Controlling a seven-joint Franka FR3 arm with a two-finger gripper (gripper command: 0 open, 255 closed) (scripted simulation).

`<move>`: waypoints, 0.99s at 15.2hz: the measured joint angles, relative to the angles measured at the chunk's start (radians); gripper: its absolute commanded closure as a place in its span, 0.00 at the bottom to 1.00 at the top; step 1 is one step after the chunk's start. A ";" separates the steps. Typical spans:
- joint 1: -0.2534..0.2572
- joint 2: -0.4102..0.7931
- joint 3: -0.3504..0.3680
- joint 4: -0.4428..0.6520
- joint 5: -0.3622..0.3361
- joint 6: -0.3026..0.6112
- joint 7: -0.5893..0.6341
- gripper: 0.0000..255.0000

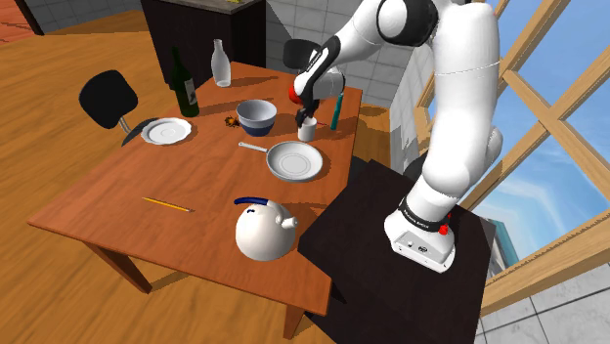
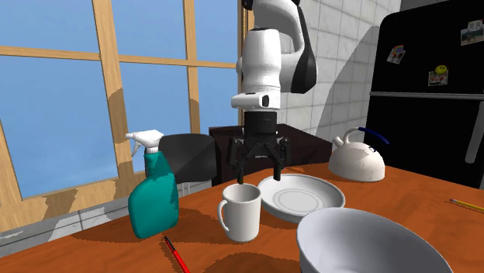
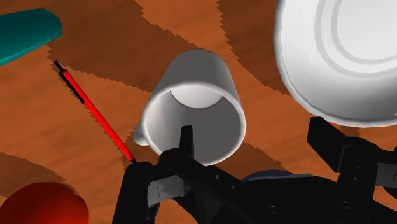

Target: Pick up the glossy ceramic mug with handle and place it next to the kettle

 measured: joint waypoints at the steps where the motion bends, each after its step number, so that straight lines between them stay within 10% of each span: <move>1: -0.004 0.021 0.003 0.013 0.002 0.008 -0.003 0.00; 14: -0.026 0.131 0.027 0.075 0.020 0.057 -0.017 0.00; 15: -0.026 0.131 0.027 0.075 0.020 0.057 -0.017 1.00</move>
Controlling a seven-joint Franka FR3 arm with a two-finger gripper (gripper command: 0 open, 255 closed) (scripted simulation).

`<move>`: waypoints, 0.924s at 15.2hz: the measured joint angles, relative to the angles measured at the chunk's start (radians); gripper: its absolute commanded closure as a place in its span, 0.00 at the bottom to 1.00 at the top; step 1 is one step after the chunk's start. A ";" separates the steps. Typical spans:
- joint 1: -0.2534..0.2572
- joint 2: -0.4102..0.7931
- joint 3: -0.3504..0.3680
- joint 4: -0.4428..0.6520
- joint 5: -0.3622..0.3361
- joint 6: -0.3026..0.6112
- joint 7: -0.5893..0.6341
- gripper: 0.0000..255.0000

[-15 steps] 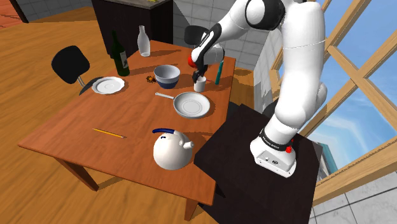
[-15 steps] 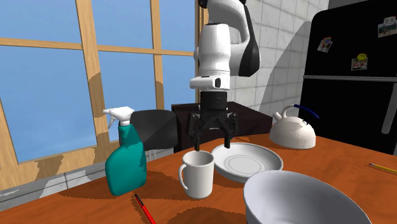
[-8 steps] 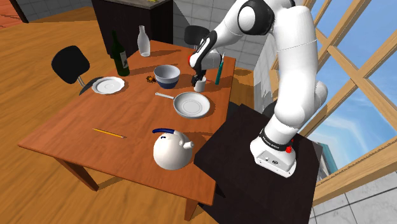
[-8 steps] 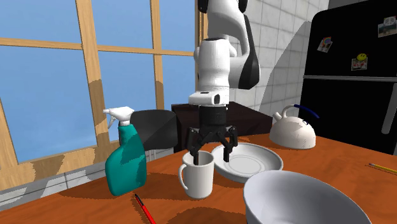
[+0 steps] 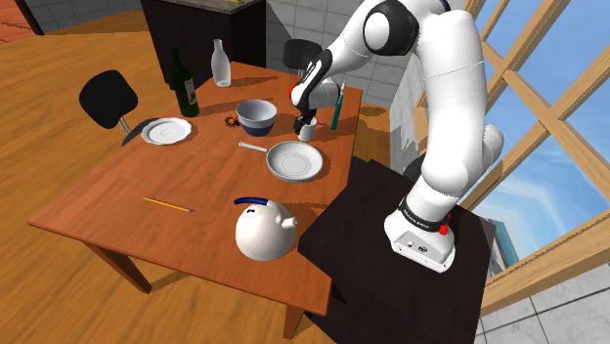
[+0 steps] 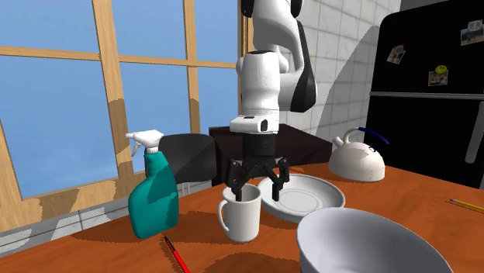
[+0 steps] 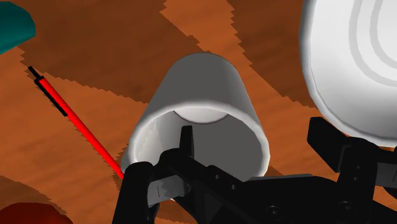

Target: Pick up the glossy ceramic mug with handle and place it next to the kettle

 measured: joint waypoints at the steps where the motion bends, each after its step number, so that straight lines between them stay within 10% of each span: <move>1: 0.000 0.000 0.000 0.000 0.000 0.000 0.000 1.00; 14: 0.008 -0.037 -0.010 -0.012 -0.007 -0.025 0.006 1.00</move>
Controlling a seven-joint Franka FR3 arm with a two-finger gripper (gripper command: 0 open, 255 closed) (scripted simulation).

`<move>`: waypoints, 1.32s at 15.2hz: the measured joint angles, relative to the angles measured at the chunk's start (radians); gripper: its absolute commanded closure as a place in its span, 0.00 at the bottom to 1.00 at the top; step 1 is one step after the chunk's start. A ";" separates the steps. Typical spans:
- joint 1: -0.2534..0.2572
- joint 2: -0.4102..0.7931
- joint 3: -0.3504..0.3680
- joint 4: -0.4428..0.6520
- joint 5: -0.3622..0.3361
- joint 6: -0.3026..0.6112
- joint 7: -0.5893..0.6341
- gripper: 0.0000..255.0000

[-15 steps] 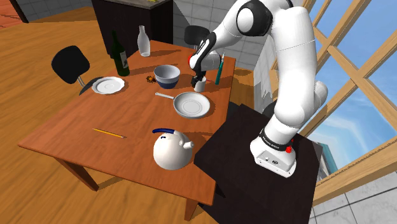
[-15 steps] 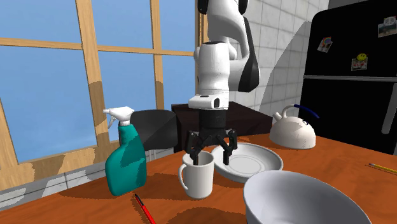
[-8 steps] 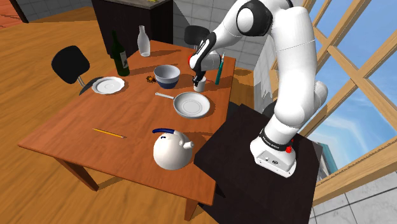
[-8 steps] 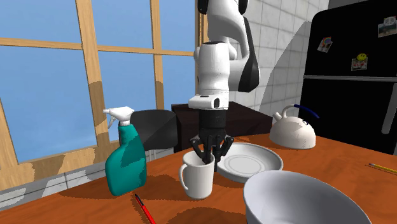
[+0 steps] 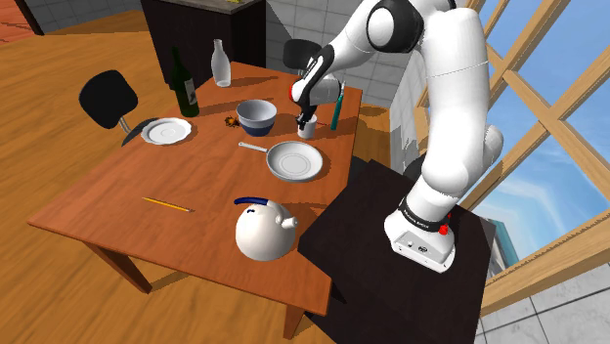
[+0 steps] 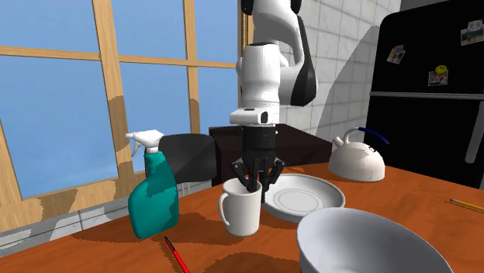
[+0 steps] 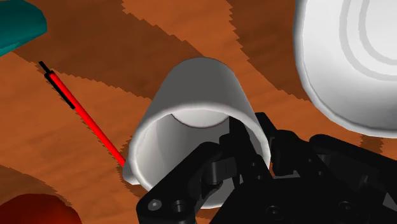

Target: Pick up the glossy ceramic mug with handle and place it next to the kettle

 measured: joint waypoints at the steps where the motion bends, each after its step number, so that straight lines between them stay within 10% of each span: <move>1: 0.004 -0.012 -0.004 -0.003 -0.003 -0.009 0.004 1.00; 20: 0.049 -0.217 -0.063 -0.026 -0.066 -0.191 0.050 1.00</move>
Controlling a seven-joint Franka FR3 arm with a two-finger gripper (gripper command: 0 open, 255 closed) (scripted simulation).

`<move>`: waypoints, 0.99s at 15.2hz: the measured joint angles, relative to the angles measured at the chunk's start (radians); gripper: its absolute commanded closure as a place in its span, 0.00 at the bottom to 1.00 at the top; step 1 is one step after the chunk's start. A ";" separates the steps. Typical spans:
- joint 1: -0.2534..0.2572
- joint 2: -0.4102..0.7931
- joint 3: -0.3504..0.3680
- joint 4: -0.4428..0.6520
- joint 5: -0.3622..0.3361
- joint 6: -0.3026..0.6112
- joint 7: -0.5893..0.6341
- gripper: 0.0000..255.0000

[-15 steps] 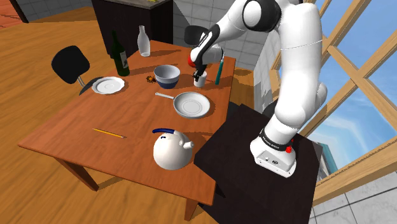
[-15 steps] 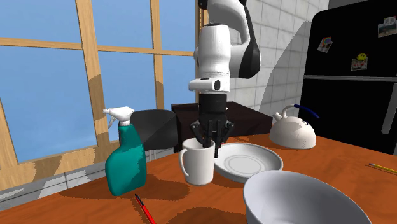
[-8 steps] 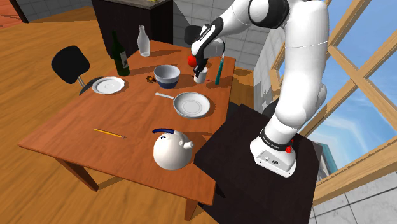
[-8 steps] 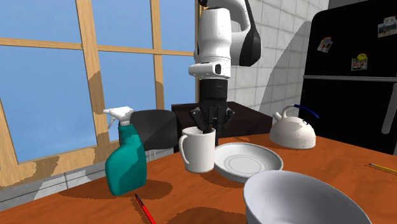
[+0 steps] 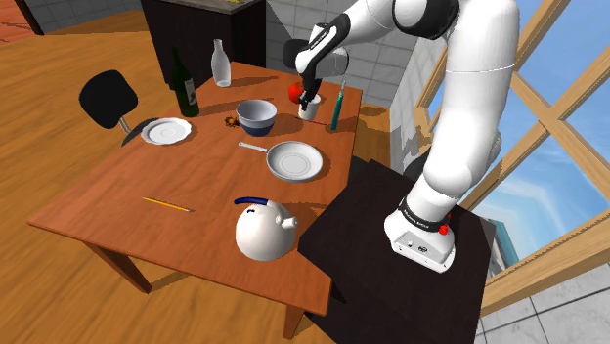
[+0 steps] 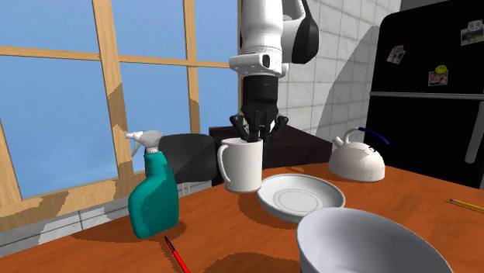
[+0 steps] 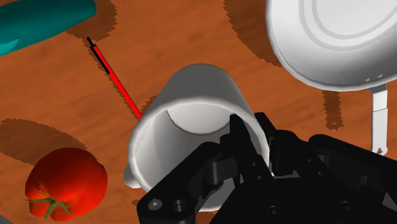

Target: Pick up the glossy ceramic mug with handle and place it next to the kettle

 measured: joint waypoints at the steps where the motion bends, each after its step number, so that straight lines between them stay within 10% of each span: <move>1: 0.002 -0.011 -0.003 0.000 -0.004 -0.010 0.003 1.00; 15: 0.022 -0.134 -0.028 0.034 -0.054 -0.166 0.038 1.00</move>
